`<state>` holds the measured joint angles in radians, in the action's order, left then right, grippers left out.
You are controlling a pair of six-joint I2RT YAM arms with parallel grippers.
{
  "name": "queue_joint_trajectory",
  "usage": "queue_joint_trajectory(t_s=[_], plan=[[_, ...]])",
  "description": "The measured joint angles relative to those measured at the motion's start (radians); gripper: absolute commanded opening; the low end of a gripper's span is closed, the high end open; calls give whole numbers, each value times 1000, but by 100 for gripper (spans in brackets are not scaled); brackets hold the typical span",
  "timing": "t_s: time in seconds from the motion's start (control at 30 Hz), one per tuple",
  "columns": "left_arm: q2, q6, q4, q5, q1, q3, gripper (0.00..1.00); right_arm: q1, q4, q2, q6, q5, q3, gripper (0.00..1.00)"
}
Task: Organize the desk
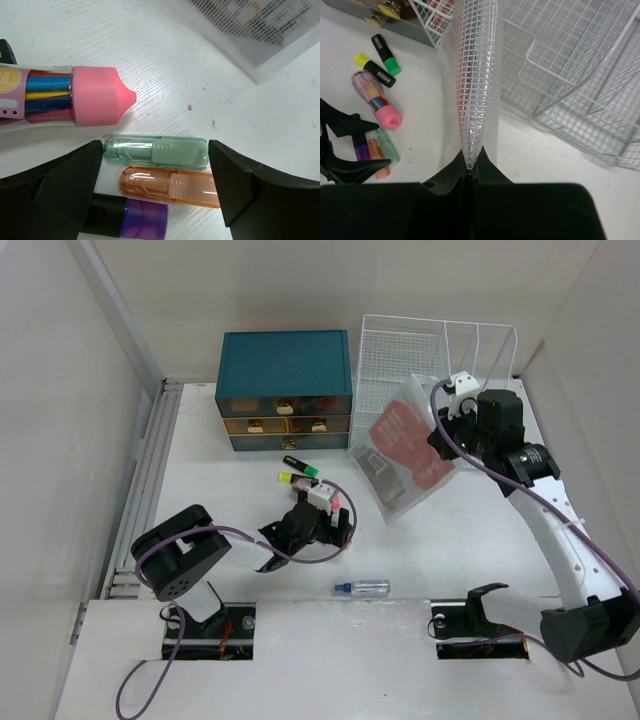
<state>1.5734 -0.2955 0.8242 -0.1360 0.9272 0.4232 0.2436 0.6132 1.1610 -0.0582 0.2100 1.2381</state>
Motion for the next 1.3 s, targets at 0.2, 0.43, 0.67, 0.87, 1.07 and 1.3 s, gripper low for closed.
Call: queue_joint_trajectory(t_s=[0.2,0.43,0.67,0.87,1.07,1.3], plan=[[-16,11,-19,4,0,0,84,62,12,-26,-54,-31,47,0],[-224,31,-97,4,0,0,86,133,85,-36,-143,-26,203,0],[-517,44,-239,4,0,5,87,150,106,-109,-202,-85,313,0],[-642,43,-350,3,0,51,87,157,-31,-206,-252,-323,314,0],[-662,37,-416,-1,0,82,88,111,-215,-222,-286,-484,311,0],[-702,34,-447,-24,0,82,93,32,-336,-169,-296,-579,309,0]])
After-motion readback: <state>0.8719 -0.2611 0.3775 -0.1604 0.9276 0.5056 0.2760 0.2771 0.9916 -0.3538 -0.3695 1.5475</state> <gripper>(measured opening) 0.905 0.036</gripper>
